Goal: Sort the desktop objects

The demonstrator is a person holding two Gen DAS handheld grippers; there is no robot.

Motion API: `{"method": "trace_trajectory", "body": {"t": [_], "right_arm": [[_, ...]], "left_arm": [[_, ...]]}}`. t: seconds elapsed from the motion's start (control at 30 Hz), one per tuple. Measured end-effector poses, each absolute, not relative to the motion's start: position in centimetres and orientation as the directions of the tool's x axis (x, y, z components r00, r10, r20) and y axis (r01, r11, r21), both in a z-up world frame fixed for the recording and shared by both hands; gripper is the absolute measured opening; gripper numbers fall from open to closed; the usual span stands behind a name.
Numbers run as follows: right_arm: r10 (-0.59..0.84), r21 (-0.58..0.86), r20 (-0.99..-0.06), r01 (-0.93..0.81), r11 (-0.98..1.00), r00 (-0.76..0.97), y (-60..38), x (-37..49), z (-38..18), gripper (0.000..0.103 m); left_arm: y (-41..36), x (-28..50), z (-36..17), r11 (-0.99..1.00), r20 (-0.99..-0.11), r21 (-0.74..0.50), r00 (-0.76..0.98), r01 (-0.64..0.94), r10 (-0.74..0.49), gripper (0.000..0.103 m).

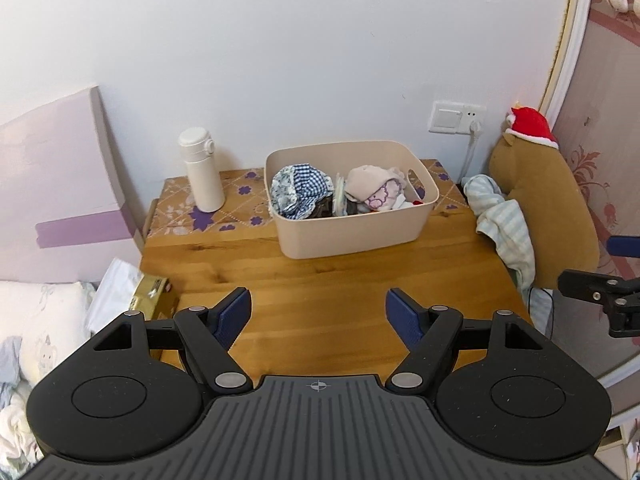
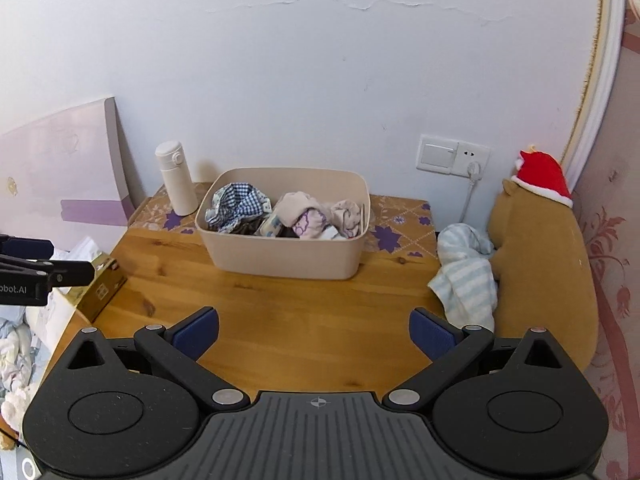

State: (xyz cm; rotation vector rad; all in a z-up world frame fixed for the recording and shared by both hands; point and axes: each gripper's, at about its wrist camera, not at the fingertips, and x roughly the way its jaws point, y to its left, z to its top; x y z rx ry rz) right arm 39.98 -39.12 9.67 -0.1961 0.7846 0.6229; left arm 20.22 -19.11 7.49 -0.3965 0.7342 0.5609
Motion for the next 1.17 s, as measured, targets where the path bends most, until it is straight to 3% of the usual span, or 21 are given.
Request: {"method": "trace_trajectory", "body": {"t": [0.37,1.17], "right_arm": [[0.467,0.106,-0.665,-0.546,0.831,0.582,-43.3,34.2,11.3,0.103],[0.391,0.114,-0.723,-0.460,0.881,0.570,-48.3,31.2,11.2,0.103]], "left_arm": [[-24.1,15.8,8.5,0.800,-0.706,-0.131,0.622,-0.585,0.339,0.076],[-26.3,12.6,8.4,0.771,-0.754,-0.157,0.579,-0.617,0.310,0.076]]}}
